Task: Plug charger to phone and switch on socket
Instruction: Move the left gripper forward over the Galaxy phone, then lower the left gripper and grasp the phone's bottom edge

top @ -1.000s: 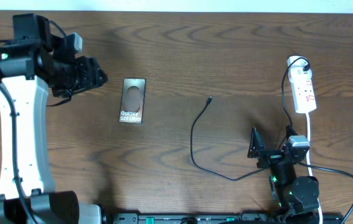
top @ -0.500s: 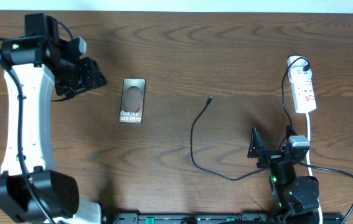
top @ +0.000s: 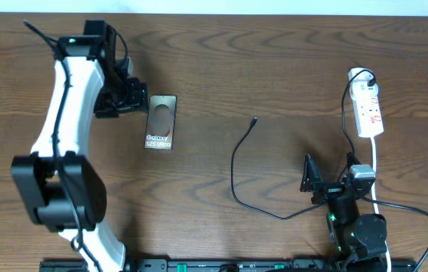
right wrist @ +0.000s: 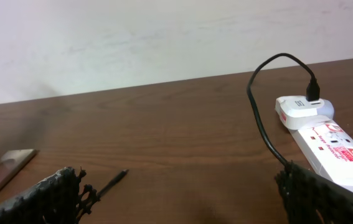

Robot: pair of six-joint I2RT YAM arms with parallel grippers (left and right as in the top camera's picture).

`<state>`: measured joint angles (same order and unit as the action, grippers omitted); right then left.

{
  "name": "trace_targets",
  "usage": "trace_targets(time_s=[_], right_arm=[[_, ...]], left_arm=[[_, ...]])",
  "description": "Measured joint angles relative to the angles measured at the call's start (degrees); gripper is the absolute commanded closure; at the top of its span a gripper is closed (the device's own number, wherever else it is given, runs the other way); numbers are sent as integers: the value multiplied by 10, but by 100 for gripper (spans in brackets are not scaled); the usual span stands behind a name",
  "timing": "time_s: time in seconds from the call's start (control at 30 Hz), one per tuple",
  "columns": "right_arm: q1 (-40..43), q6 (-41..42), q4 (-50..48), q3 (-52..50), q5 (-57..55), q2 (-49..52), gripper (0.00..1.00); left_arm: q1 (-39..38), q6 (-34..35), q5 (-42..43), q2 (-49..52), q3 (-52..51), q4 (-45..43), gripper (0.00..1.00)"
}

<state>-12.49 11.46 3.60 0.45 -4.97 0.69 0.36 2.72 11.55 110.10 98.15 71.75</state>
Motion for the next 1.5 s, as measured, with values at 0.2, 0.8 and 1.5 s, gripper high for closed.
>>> trace_targets(time_s=[0.2, 0.8, 1.5], right_arm=[[0, 0, 0, 0, 0, 0, 1], [0, 0, 0, 0, 0, 0, 1], [0, 0, 0, 0, 0, 0, 1]], left_arm=[[-5, 3, -6, 40, 0, 1, 24], [-18, 5, -12, 67, -2, -50, 0], [-18, 7, -12, 67, -2, -58, 2]])
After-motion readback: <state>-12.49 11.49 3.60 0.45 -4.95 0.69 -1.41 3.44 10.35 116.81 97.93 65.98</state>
